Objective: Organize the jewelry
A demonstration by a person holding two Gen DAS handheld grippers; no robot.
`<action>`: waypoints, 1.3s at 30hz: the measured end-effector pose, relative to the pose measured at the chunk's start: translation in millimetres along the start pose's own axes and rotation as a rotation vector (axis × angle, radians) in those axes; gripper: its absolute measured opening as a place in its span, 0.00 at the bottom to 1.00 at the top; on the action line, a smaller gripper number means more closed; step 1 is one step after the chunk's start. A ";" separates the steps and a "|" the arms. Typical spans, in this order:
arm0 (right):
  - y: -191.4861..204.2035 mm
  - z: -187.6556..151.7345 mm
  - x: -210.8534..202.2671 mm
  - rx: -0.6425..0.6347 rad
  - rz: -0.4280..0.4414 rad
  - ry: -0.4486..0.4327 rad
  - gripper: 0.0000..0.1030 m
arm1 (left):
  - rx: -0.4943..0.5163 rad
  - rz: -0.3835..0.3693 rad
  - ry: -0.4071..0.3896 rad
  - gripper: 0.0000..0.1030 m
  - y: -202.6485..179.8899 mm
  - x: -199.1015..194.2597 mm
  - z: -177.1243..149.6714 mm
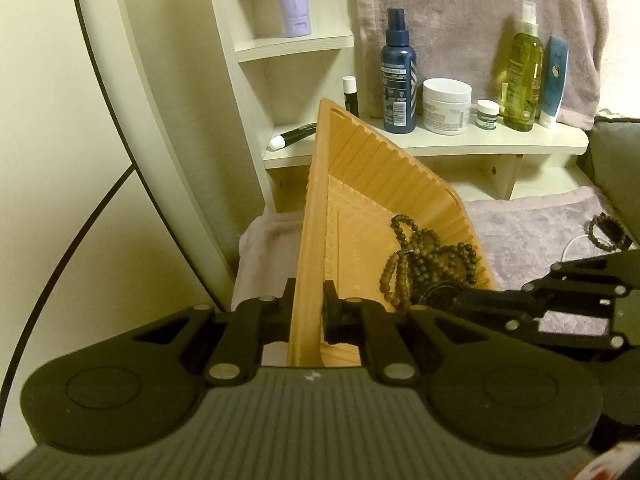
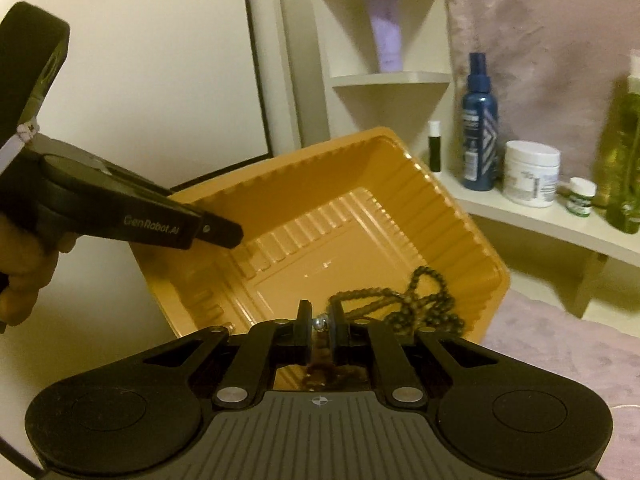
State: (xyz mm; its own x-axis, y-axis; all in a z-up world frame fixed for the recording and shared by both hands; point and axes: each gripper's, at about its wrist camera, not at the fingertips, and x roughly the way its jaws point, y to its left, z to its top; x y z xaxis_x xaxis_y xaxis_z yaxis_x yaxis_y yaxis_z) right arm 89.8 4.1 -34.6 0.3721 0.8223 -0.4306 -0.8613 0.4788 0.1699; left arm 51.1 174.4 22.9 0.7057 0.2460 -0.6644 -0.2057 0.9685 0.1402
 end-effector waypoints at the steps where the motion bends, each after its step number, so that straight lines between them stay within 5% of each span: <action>1: 0.5 -1.4 -0.5 -0.003 0.005 0.003 0.08 | 0.000 0.000 0.000 0.09 -0.1 0.1 0.0; 9: -16.0 -1.3 -21.2 0.055 -0.024 -0.047 0.10 | 0.000 0.001 0.000 0.09 0.0 0.1 0.0; 21: -91.6 -43.3 -93.1 0.196 -0.355 -0.032 0.11 | -0.002 -0.001 -0.001 0.09 0.9 -0.1 -1.0; 26: -114.4 -66.9 -112.6 0.214 -0.424 0.016 0.11 | -0.001 0.000 -0.001 0.09 0.9 -0.5 -1.0; 39: -113.0 -90.3 -87.5 0.152 -0.393 0.116 0.11 | 0.003 0.003 0.002 0.09 -0.1 -0.7 0.4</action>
State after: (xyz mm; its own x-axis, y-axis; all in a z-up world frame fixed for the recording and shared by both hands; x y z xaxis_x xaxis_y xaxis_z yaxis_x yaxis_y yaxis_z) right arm 123.4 -149.8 -96.2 0.6124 0.5330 -0.5839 -0.5986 0.7951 0.0979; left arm 50.9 174.2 23.7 0.7038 0.2493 -0.6652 -0.2058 0.9678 0.1449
